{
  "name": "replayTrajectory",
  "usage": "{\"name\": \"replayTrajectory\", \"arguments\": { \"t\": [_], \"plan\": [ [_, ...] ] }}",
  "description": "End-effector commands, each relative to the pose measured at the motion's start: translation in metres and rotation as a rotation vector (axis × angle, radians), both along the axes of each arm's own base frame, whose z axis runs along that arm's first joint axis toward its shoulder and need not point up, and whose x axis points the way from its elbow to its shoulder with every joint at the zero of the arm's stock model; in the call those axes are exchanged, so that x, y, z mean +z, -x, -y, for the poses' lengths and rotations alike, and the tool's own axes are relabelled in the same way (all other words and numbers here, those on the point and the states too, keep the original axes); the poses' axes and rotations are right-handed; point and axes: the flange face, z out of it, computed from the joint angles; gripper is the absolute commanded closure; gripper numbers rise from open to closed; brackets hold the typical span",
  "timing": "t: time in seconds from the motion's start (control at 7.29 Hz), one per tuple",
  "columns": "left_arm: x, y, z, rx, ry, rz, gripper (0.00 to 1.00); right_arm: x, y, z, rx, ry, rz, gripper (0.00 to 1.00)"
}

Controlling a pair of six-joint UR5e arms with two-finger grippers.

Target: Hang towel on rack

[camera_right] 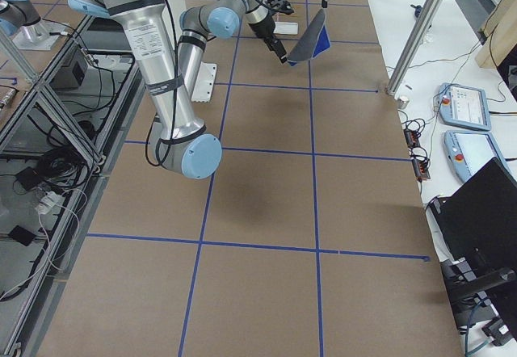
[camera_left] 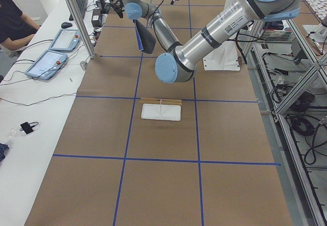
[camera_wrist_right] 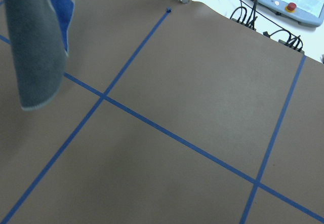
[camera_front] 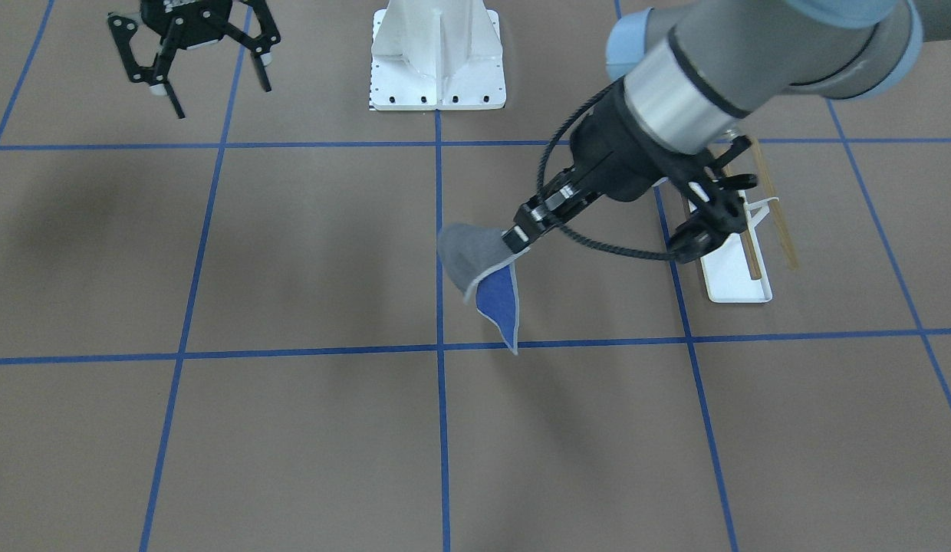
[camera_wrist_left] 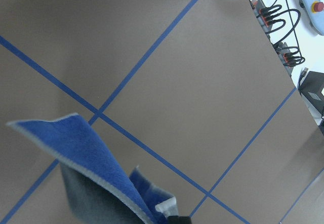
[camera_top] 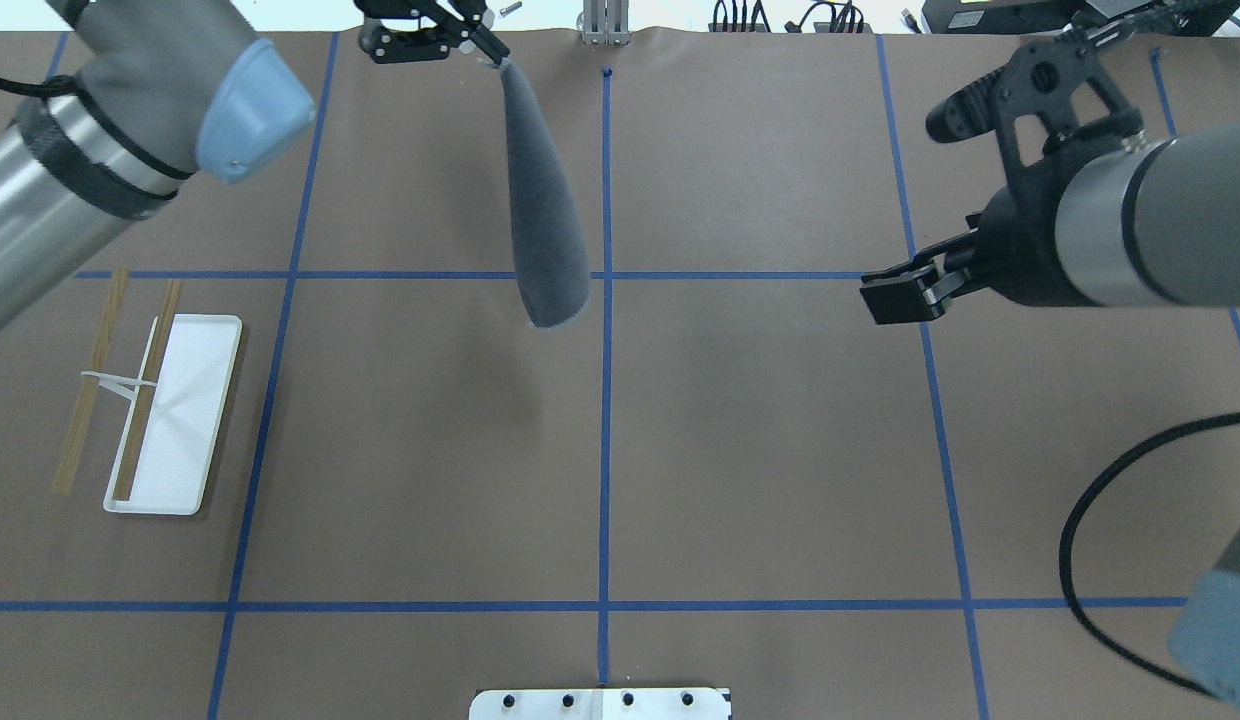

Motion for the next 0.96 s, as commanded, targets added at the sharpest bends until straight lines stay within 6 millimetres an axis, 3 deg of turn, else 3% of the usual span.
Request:
{"name": "replayTrajectory", "arguments": {
  "t": [0.0, 0.27, 0.55, 0.69, 0.82],
  "plan": [
    [0.048, 0.069, -0.035, 0.017, -0.063, -0.016, 1.0, 0.073, -0.054, 0.037, -0.026, 0.169, -0.152, 0.0],
    [0.09, 0.089, -0.057, 0.028, -0.129, 0.013, 1.0, 0.135, -0.105, 0.07, -0.009, 0.283, -0.209, 0.0],
    [0.147, 0.123, -0.08, 0.044, -0.18, 0.048, 1.0, 0.205, -0.177, 0.121, -0.077, 0.394, -0.131, 0.0],
    [0.168, 0.14, -0.087, 0.049, -0.189, 0.056, 1.0, 0.235, -0.199, 0.119, -0.046, 0.458, -0.122, 0.0],
    [0.192, 0.147, -0.1, 0.067, -0.217, 0.074, 1.0, 0.271, -0.217, 0.103, -0.031, 0.513, -0.135, 0.0]
  ]
}}
